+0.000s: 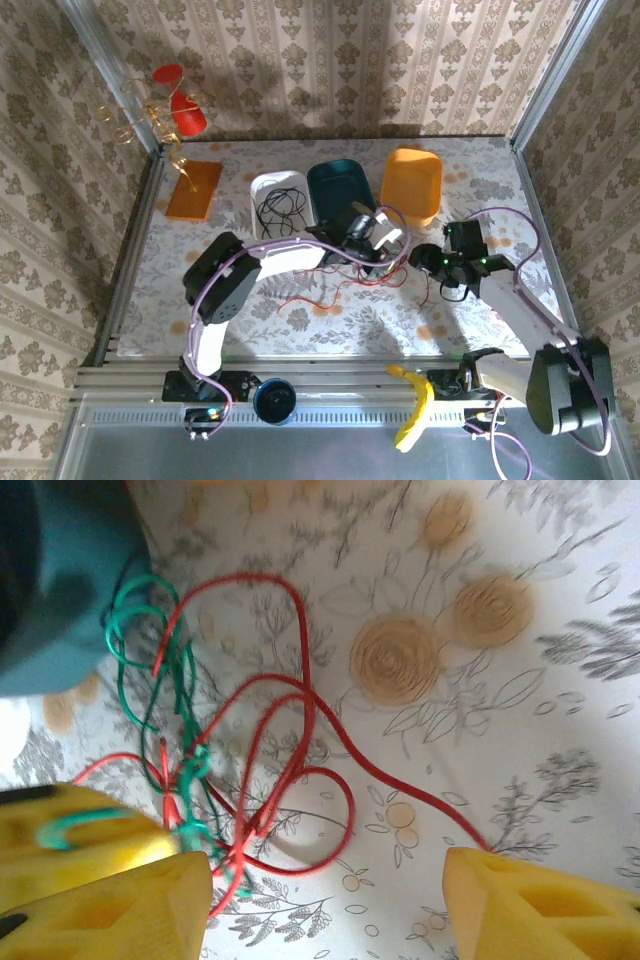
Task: Untangle the cables
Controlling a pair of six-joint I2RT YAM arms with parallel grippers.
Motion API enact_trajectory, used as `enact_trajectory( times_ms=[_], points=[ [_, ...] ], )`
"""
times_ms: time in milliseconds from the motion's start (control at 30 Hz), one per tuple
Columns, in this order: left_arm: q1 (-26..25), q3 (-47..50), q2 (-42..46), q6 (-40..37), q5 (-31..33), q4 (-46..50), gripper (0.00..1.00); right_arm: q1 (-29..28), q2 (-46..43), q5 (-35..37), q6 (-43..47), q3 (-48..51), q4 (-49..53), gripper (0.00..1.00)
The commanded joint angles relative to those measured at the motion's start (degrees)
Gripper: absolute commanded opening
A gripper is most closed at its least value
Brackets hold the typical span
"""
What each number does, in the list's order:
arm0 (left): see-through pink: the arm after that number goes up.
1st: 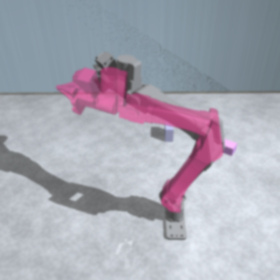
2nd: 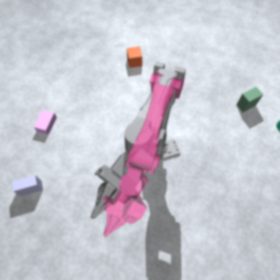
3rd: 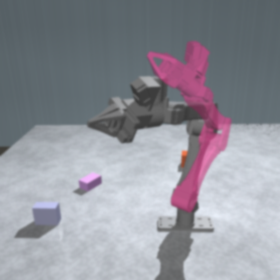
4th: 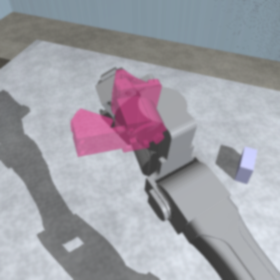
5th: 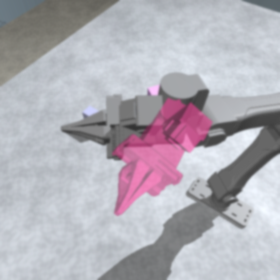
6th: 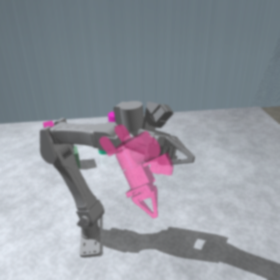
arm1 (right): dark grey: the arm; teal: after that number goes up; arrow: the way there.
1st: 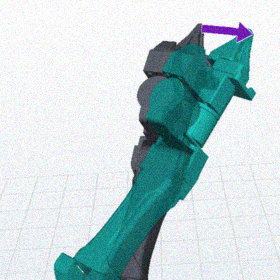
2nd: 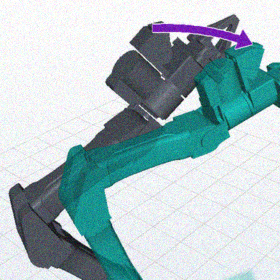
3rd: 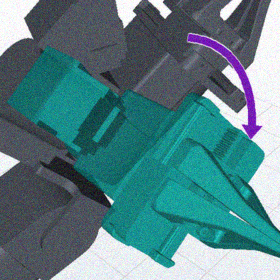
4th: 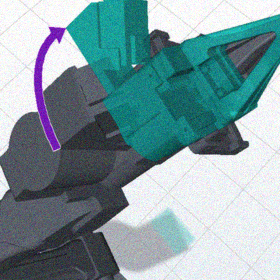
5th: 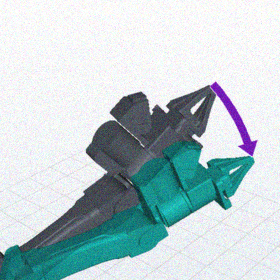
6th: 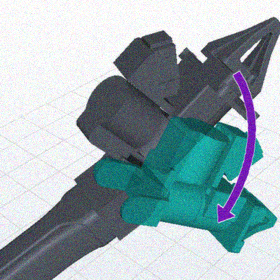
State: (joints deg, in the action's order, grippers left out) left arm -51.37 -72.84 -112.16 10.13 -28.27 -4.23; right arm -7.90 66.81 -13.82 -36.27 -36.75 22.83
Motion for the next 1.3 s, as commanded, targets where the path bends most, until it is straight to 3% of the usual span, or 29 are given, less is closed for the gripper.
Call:
enact_trajectory(
  times_ms=[0,167,400,667,1267],
  points=[
    [5.58,6.42,4.25,13.92,-11.07,-17.67,0.0,-1.98,5.32,-5.87,2.11,-3.19,-0.84,0.64],
    [8.29,12.25,4.28,21.05,-13.35,-27.15,0.0,-5.14,8.97,-9.08,3.76,-5.17,-3.83,0.65],
    [9.29,14.04,4.14,22.92,-13.48,-29.54,0.0,-9.45,10.28,-10.17,4.5,-6.84,-7.99,0.66],
    [9.55,14.74,4.49,22.86,-13.56,-29.72,0.0,-9.4,17.25,-9.42,-0.48,-8.07,-14.88,0.65],
    [9.89,15.28,4.58,21.12,-14.53,-28.13,0.0,-4.46,18.84,-13.16,-9.16,-5.56,-27.2,0.65]
  ],
)
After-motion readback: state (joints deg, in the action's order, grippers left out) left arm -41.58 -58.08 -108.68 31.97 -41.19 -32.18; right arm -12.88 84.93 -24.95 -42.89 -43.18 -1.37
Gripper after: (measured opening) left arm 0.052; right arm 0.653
